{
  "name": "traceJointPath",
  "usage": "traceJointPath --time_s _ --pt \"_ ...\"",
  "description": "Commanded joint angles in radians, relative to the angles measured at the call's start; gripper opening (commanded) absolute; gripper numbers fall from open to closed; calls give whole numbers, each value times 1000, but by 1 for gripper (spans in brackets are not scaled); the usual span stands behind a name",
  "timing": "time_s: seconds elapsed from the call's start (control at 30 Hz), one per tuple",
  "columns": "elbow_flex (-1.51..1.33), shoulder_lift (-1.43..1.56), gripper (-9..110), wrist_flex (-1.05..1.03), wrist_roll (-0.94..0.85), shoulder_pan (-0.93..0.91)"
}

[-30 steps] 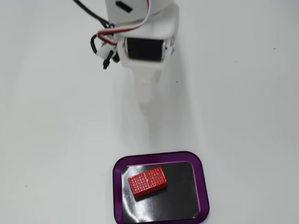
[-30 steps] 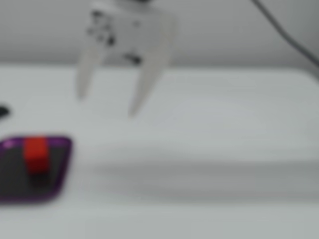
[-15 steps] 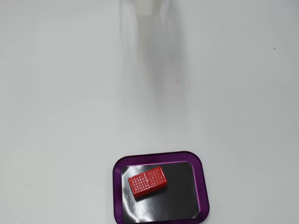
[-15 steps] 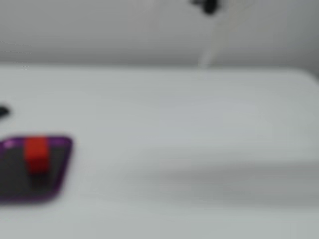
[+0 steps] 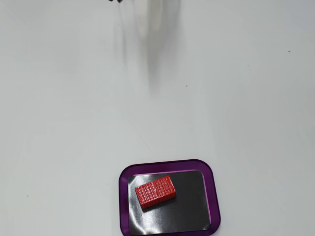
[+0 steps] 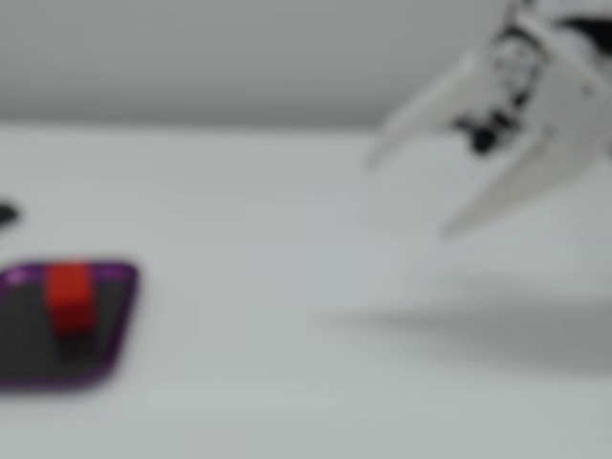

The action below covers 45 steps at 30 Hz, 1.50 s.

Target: Pick up the cube and place it in the box.

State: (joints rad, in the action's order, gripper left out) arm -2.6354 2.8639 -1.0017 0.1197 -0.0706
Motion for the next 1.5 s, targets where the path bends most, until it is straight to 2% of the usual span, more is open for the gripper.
traceJointPath --time_s 0.0,0.17,0.3,0.5,0.57,0.67,1.47 --pt "-179 207 24 35 -3 -14" --pt "-362 451 24 0 -3 -14" --pt "-446 595 24 -117 0 -11" --pt "-453 575 23 -164 0 -12" --pt "-453 574 17 -167 0 -12" --pt "-453 574 -1 -189 0 -11" --pt "-449 574 0 -250 3 -12"
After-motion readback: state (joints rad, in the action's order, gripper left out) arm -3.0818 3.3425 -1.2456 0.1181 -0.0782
